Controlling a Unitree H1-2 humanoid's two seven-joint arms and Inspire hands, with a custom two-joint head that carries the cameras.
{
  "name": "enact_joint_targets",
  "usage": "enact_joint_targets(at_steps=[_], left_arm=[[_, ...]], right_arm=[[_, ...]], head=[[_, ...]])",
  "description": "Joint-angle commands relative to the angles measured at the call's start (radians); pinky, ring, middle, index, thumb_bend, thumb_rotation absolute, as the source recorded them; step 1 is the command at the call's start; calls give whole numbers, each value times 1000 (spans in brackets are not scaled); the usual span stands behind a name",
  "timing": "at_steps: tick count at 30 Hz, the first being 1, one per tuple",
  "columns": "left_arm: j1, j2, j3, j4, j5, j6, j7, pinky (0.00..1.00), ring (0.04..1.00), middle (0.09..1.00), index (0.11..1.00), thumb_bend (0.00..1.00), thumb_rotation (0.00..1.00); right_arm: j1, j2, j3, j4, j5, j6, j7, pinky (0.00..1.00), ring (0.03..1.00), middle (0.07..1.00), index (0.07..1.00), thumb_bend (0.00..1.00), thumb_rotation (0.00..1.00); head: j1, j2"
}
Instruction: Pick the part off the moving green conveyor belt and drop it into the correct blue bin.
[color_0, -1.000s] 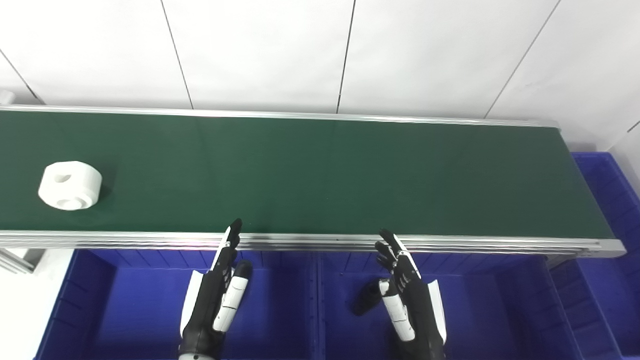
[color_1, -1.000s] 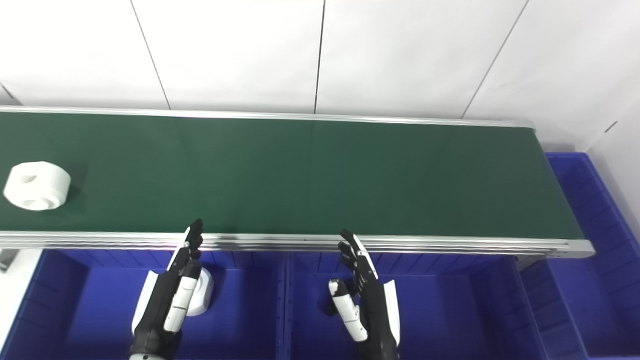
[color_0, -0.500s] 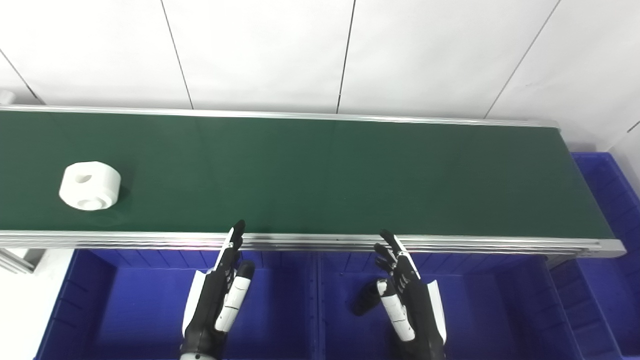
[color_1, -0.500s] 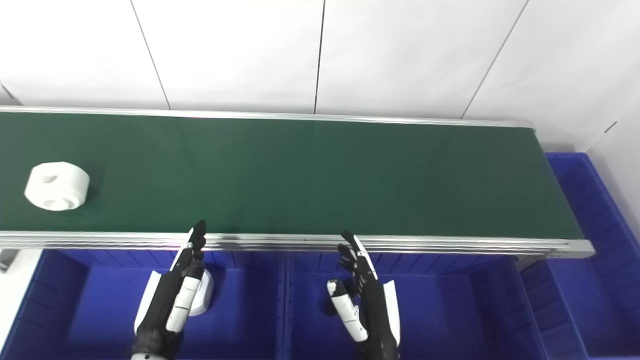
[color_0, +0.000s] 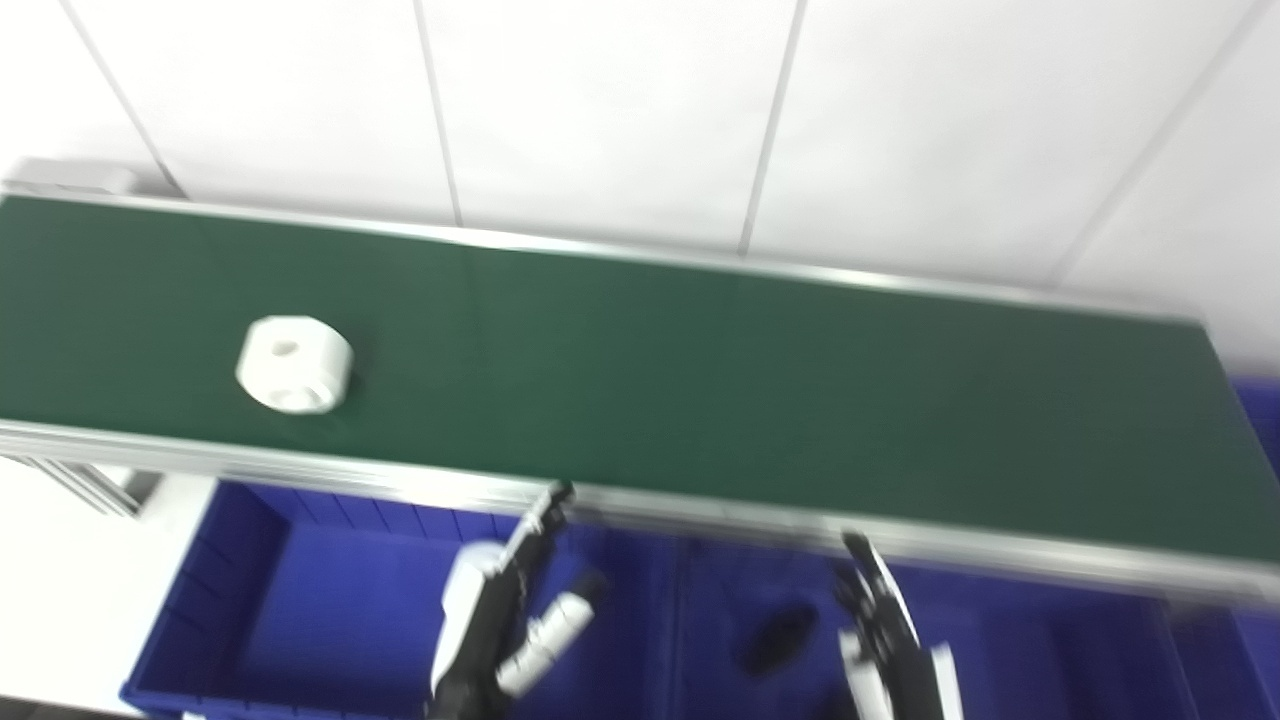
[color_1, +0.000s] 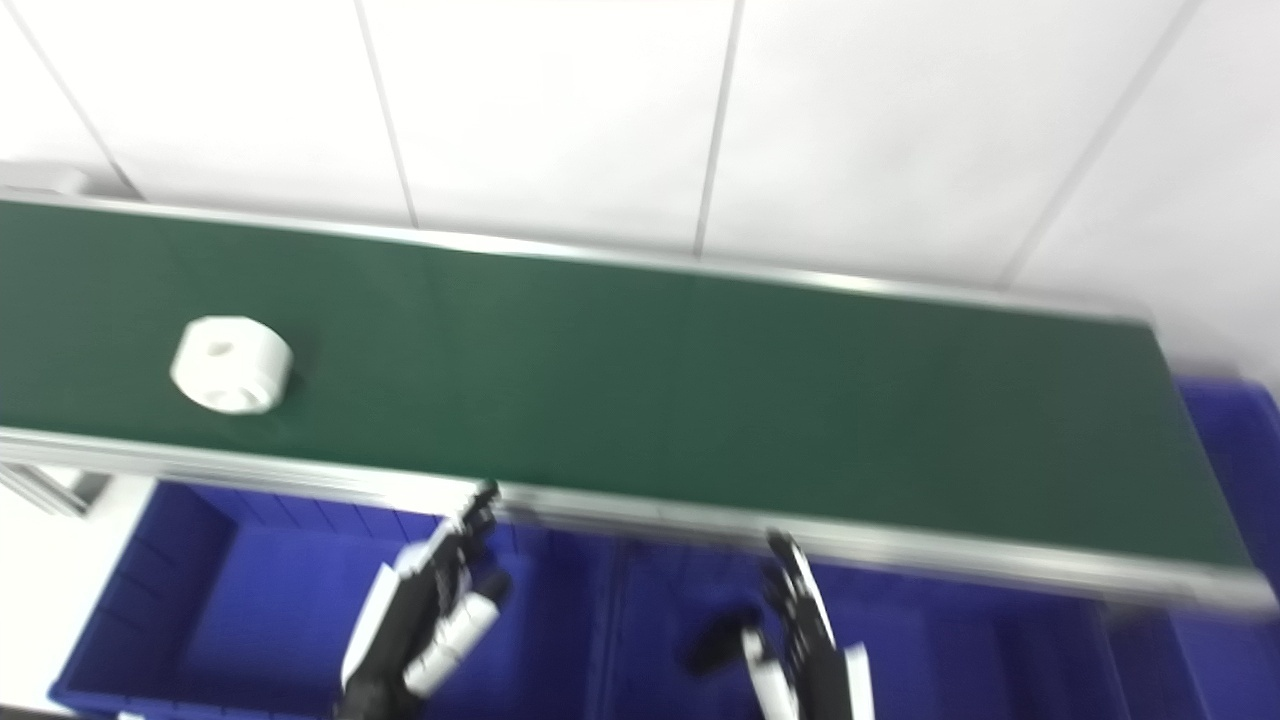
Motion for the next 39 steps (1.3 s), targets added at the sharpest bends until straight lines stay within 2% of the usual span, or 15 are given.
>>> enact_joint_targets(at_steps=[1, 4, 6, 8, 10, 13, 17, 18, 21, 24, 26, 30, 36, 39], left_arm=[[-14, -57, -37, -8, 12, -57, 17, 921, 944, 969, 914, 520, 749], [-29, -48, -39, -43, 28, -70, 17, 897, 941, 968, 911, 524, 717], [-47, -30, -38, -74, 55, -93, 13, 870, 937, 962, 905, 575, 708], [-81, -2, -28, -101, 113, -134, 21, 827, 926, 944, 900, 703, 672], [-129, 34, -8, -117, 180, -178, 32, 819, 917, 935, 895, 752, 657], [-229, 107, 44, -131, 259, -222, 28, 932, 916, 920, 892, 882, 597], [-337, 197, 103, -118, 377, -249, 32, 951, 911, 912, 890, 945, 597], [-359, 217, 114, -108, 394, -252, 32, 980, 939, 919, 878, 958, 574], [-445, 297, 146, -65, 473, -247, 20, 998, 965, 932, 876, 949, 540], [-503, 348, 158, -28, 519, -224, -2, 1000, 965, 927, 857, 933, 462], [-531, 374, 161, -2, 544, -210, -15, 1000, 977, 935, 862, 924, 463], [-610, 440, 162, 134, 600, -197, -14, 1000, 970, 931, 858, 933, 427], [-698, 500, 143, 330, 638, -189, 19, 985, 943, 919, 857, 961, 387], [-727, 519, 131, 417, 646, -197, 53, 978, 941, 920, 859, 965, 415]], right_arm=[[-11, -8, -5, 4, 12, -67, 14, 930, 932, 986, 924, 682, 908], [-23, -15, -8, 25, 18, -72, 22, 942, 938, 992, 931, 677, 920], [-29, -15, -12, 37, 17, -75, 23, 944, 938, 993, 932, 673, 925], [-34, -12, -15, 47, 7, -78, 16, 925, 925, 987, 931, 653, 929], [-37, -6, -16, 52, 1, -79, 9, 915, 919, 983, 929, 650, 927], [-43, 3, -14, 59, 6, -79, 6, 924, 919, 981, 930, 645, 919], [-48, 7, -10, 68, 10, -80, 11, 939, 929, 989, 934, 657, 918], [-48, 9, -9, 67, 9, -79, 12, 941, 929, 989, 935, 666, 917], [-49, 10, -7, 68, 1, -80, 10, 932, 925, 985, 932, 671, 918], [-51, 10, -4, 70, -2, -80, 10, 908, 916, 984, 928, 665, 921], [-52, 13, -3, 69, -3, -79, 10, 908, 916, 983, 929, 673, 924], [-55, 15, -1, 68, -8, -79, 8, 902, 908, 976, 924, 693, 931], [-55, 15, 4, 64, 3, -80, 15, 908, 912, 976, 926, 688, 909], [-55, 16, 4, 63, 0, -80, 12, 898, 904, 972, 924, 699, 909]], head=[[2, -1], [14, -26], [16, -34], [16, -37], [15, -39], [11, -37], [7, -37], [7, -37], [4, -35], [1, -35], [-2, -34], [-6, -30], [-12, -29], [-13, -26]])
